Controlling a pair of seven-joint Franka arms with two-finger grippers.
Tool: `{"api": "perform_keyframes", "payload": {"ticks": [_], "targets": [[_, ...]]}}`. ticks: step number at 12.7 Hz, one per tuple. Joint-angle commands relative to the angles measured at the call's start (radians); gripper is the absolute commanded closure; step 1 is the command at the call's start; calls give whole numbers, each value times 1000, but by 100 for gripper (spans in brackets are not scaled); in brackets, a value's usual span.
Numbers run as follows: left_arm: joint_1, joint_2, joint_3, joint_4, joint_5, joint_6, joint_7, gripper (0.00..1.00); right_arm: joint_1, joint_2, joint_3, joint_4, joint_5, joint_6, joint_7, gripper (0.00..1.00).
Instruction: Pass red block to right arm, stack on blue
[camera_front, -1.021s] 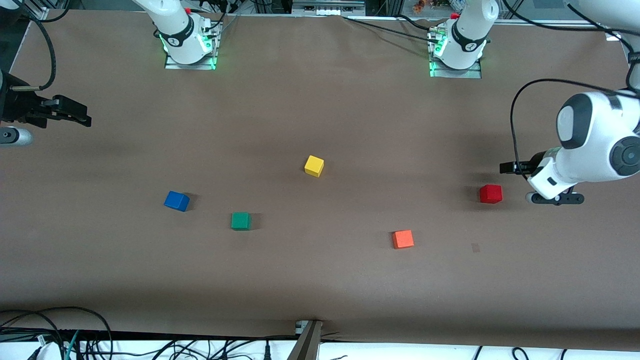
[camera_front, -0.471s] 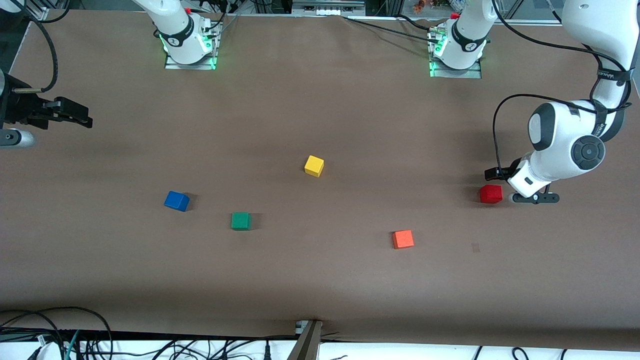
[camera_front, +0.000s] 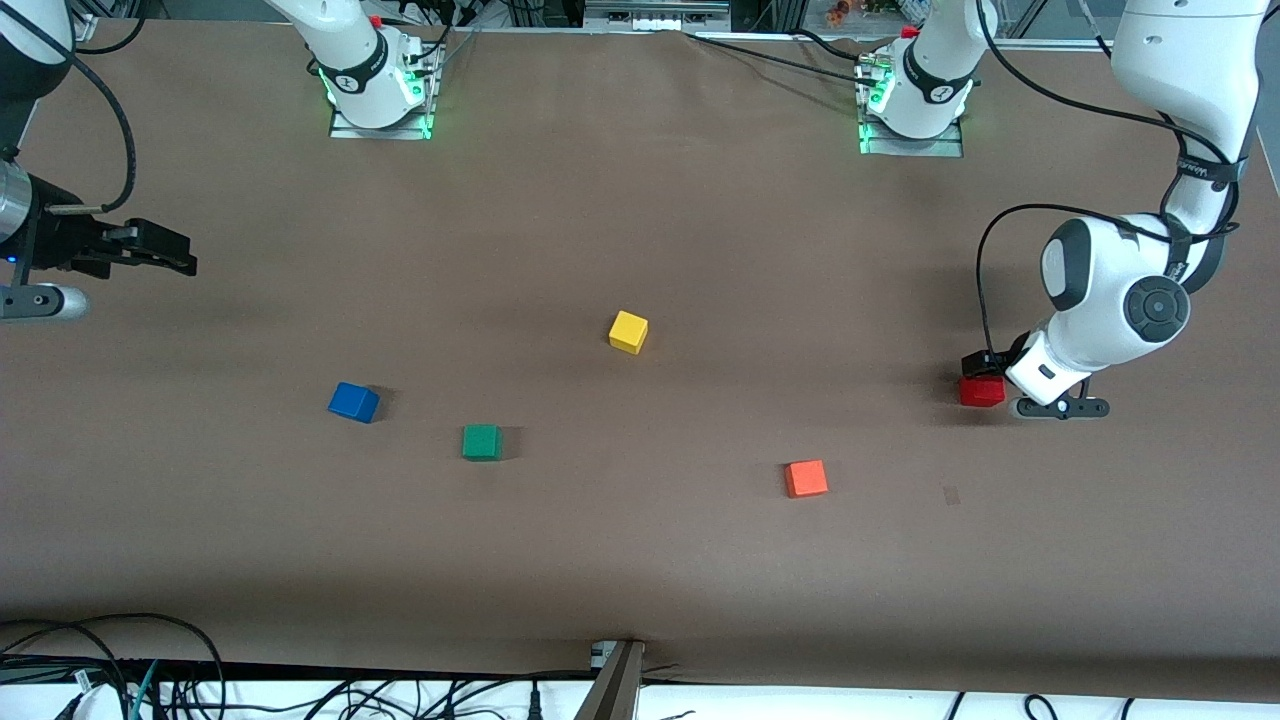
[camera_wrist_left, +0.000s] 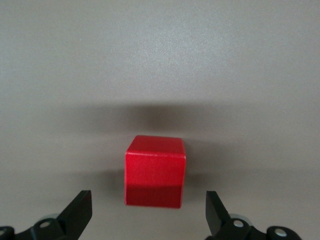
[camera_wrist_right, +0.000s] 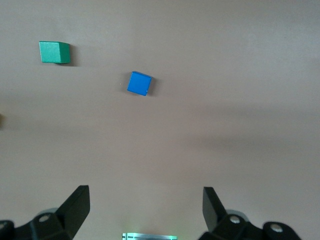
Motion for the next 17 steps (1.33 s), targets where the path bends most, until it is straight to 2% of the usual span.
{"api": "perform_keyframes", "payload": {"ticks": [1, 5, 6, 11, 12, 15, 17], "targets": [[1, 34, 0, 13, -12, 45, 10, 0, 1, 24, 4, 19, -5, -9, -5, 0], [1, 45, 0, 13, -10, 60, 12, 0, -2, 50, 7, 16, 16, -12, -8, 0], [0, 49, 0, 15, -10, 60, 13, 4, -2, 64, 7, 16, 30, -14, -6, 0], [1, 65, 0, 41, -12, 55, 78, 51, 1, 88, 9, 17, 73, -6, -8, 0], [0, 65, 0, 41, -12, 52, 78, 61, 8, 98, 10, 17, 114, -3, -2, 0], [1, 63, 0, 67, -12, 43, 145, 100, 6, 139, 9, 19, 272, 2, 5, 0], [3, 57, 0, 81, -12, 38, 210, 100, 3, 164, 7, 19, 393, 26, 8, 0]]}}
